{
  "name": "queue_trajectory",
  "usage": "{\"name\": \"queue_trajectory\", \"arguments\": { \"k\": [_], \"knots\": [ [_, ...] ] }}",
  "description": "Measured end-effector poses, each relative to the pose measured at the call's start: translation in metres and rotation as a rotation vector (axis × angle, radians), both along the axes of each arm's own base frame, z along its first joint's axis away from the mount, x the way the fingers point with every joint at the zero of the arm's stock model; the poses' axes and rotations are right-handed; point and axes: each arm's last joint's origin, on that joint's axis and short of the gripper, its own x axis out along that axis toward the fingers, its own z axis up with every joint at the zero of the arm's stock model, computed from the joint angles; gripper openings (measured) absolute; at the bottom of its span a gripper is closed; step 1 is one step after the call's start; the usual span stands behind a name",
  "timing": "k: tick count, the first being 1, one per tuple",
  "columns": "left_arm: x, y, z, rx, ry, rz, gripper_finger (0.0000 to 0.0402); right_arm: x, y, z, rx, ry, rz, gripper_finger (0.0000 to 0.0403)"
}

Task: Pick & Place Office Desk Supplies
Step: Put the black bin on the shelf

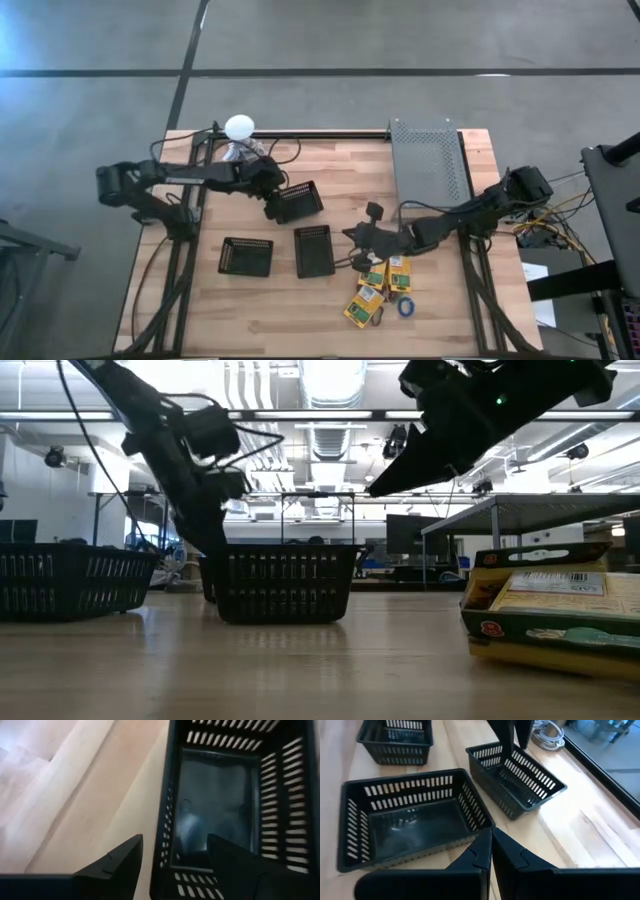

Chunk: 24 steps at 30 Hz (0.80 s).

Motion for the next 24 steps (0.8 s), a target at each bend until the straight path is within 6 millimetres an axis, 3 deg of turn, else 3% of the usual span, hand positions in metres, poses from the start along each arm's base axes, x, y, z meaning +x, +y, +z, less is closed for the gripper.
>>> {"name": "queue_trajectory", "arguments": {
  "k": [6,13,15,19,24],
  "knots": [
    [0.009,0.004,-0.017,0.015,0.023,-0.017,0.0176,-0.003,0.012,0.0,0.002,-0.001,0.039,0.0008],
    [0.012,0.005,-0.023,0.031,0.032,-0.047,0.0042,-0.003,0.013,0.0,-0.002,-0.008,0.046,0.0008],
    [0.012,0.005,-0.019,0.031,0.007,-0.053,0.0013,0.0,0.005,0.002,0.01,-0.017,0.015,0.0008],
    [0.011,0.001,-0.004,0.043,-0.053,-0.048,0.0007,0.011,-0.021,0.014,0.092,-0.039,-0.026,0.0017],
    [0.009,-0.014,0.019,0.049,-0.154,-0.066,0.0004,0.025,-0.06,0.037,0.116,0.01,-0.064,0.0068]
  ]
}}
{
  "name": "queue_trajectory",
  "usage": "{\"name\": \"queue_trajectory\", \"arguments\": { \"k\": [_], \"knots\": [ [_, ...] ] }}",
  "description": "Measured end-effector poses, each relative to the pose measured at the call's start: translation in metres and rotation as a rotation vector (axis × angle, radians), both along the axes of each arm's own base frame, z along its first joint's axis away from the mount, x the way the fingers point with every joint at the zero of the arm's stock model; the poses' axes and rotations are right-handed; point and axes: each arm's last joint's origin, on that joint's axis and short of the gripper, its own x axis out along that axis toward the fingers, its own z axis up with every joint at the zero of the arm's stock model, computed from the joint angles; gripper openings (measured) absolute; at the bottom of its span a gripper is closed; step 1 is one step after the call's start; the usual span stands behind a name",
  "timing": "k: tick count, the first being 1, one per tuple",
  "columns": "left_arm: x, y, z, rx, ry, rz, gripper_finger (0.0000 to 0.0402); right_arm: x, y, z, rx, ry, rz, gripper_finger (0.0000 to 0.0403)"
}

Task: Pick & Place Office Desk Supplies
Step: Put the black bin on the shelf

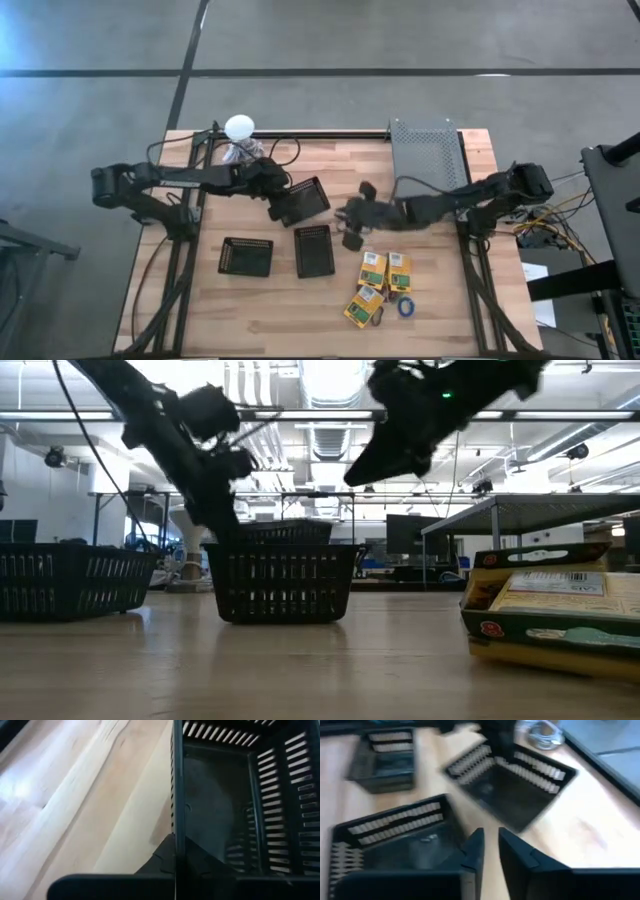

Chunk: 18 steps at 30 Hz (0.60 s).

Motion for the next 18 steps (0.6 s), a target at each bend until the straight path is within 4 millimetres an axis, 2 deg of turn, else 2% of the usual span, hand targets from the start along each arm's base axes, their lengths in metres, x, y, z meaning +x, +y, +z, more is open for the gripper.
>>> {"name": "queue_trajectory", "arguments": {
  "k": [4,7,10,14,18],
  "knots": [
    [0.002,-0.017,0.01,0.006,-0.046,-0.057,0.0003,0.012,-0.026,0.031,-0.071,0.047,-0.007,0.0124],
    [0.004,-0.028,0.01,0.006,-0.046,-0.105,0.0002,0.023,-0.043,0.055,-0.113,0.07,0.097,0.0163],
    [0.005,-0.035,0.011,0.006,-0.047,-0.132,0.0002,0.035,-0.061,0.069,-0.104,0.104,0.239,0.0192],
    [0.007,-0.038,0.014,0.008,-0.059,-0.143,0.0002,0.056,-0.079,0.067,-0.07,0.178,0.342,0.0207],
    [0.009,-0.037,0.018,0.013,-0.077,-0.142,0.0002,0.08,-0.083,0.051,-0.078,0.298,0.398,0.0209]
  ]
}}
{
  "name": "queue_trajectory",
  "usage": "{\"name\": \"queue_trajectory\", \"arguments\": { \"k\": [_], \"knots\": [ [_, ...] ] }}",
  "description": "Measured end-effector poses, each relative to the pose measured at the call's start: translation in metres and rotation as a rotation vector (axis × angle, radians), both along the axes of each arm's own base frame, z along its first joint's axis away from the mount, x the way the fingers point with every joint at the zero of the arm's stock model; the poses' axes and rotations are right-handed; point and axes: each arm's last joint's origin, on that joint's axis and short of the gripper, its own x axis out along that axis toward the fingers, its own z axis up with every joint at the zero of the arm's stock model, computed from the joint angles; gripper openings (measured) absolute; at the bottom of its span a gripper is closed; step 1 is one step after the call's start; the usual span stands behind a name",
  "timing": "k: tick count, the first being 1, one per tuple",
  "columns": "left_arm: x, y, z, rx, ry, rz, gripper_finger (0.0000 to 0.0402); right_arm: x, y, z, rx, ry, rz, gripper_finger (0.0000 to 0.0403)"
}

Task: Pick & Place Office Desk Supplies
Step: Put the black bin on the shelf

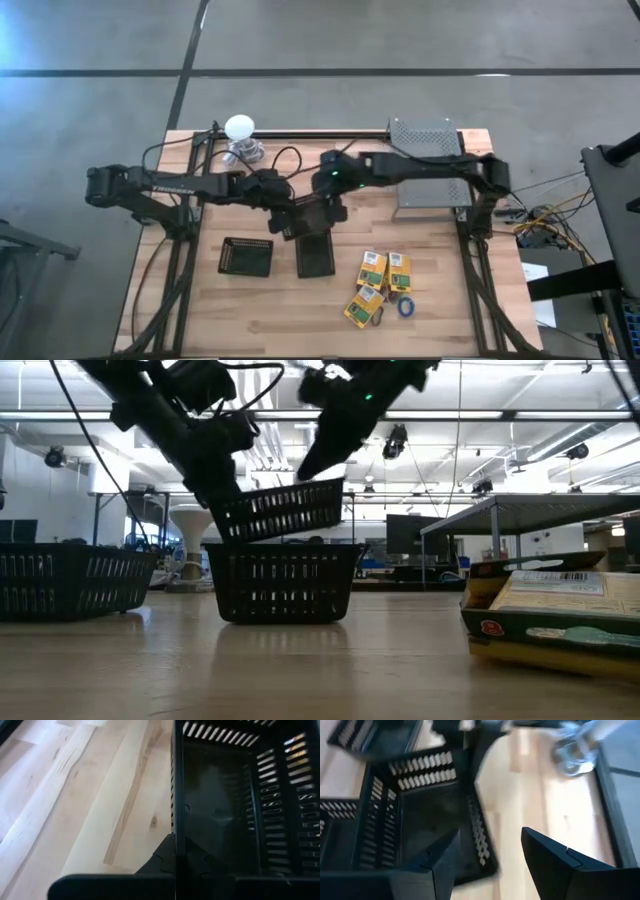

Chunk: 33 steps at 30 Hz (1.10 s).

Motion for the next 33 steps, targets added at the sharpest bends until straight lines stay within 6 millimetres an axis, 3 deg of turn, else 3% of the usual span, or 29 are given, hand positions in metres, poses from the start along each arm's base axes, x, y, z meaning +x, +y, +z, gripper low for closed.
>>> {"name": "queue_trajectory", "arguments": {
  "k": [4,9,12,17,22,26,30,33],
  "knots": [
    [0.001,0.0,0.002,0.002,-0.009,0.0,0.0002,0.016,-0.003,-0.011,0.001,0.098,0.01,0.0204],
    [0.001,0.0,0.002,0.002,-0.012,0.0,0.0008,0.023,-0.005,-0.014,-0.005,0.124,0.016,0.0173],
    [0.001,0.0,0.002,0.002,-0.015,0.0,0.0009,0.022,-0.004,-0.015,-0.007,0.128,0.025,0.0134],
    [0.004,0.001,0.004,0.027,-0.05,-0.014,0.0014,0.019,-0.004,-0.022,0.0,0.145,0.021,0.0033],
    [0.013,0.002,0.024,0.089,-0.133,-0.076,0.0066,0.007,0.0,-0.032,0.035,0.21,-0.012,0.001],
    [0.016,-0.001,0.063,0.08,-0.213,-0.167,0.0131,-0.012,0.004,-0.011,0.05,0.158,-0.029,0.0008],
    [0.007,-0.004,0.096,0.077,-0.196,-0.18,0.0178,-0.039,0.007,0.004,0.063,0.153,-0.047,0.0008],
    [-0.005,-0.007,0.102,0.077,-0.168,-0.191,0.0192,-0.069,0.007,0.041,0.055,0.097,-0.072,0.0008]
  ]
}}
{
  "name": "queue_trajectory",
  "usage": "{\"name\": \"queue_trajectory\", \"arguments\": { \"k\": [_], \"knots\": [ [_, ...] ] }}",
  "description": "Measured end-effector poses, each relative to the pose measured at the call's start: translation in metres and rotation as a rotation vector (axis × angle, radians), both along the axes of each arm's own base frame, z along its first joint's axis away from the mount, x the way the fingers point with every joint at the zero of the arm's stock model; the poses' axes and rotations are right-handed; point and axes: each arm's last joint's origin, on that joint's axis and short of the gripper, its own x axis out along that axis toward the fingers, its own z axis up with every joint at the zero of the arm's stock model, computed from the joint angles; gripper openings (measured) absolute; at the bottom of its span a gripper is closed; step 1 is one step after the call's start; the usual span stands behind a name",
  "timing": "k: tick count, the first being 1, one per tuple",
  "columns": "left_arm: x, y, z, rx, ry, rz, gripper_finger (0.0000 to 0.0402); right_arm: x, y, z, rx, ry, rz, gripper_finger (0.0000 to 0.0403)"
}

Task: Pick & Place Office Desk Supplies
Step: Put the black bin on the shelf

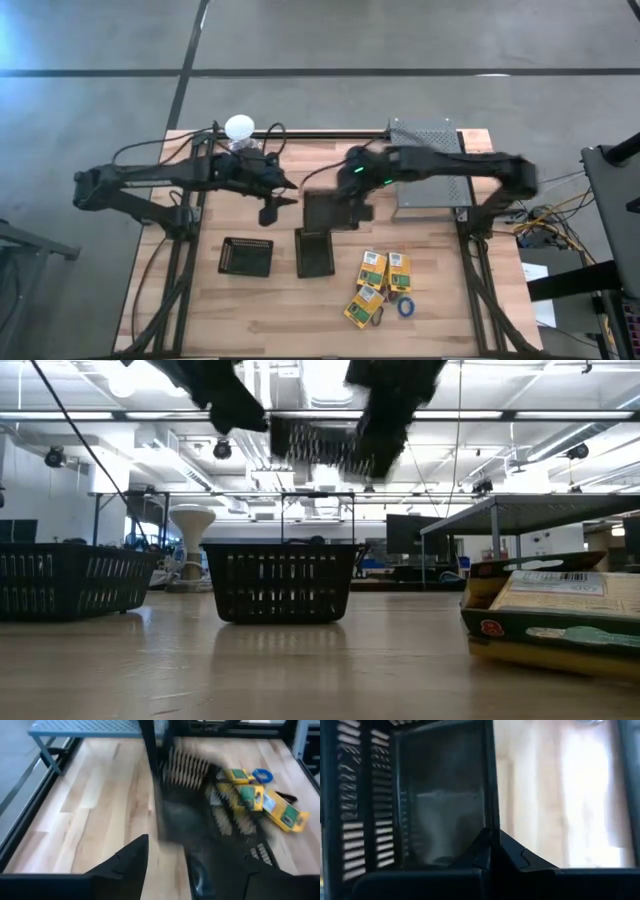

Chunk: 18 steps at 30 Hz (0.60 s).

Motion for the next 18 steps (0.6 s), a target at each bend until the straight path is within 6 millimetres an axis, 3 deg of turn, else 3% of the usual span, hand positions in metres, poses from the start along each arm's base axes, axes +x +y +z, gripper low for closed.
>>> {"name": "queue_trajectory", "arguments": {
  "k": [6,9,14,18],
  "knots": [
    [-0.015,-0.007,-0.03,-0.034,-0.005,0.01,0.019,-0.076,-0.024,0.047,-0.245,0.163,-0.233,0.0008],
    [-0.017,-0.009,-0.052,-0.057,-0.026,0.024,0.0185,-0.113,-0.047,0.067,-0.225,0.22,-0.318,0.0008],
    [-0.022,-0.011,-0.085,-0.071,-0.069,0.025,0.0179,-0.156,-0.098,0.072,-0.087,0.24,-0.447,0.0008],
    [-0.026,-0.012,-0.099,-0.091,-0.099,0.034,0.0177,-0.17,-0.115,0.069,-0.066,0.248,-0.424,0.0008]
  ]
}}
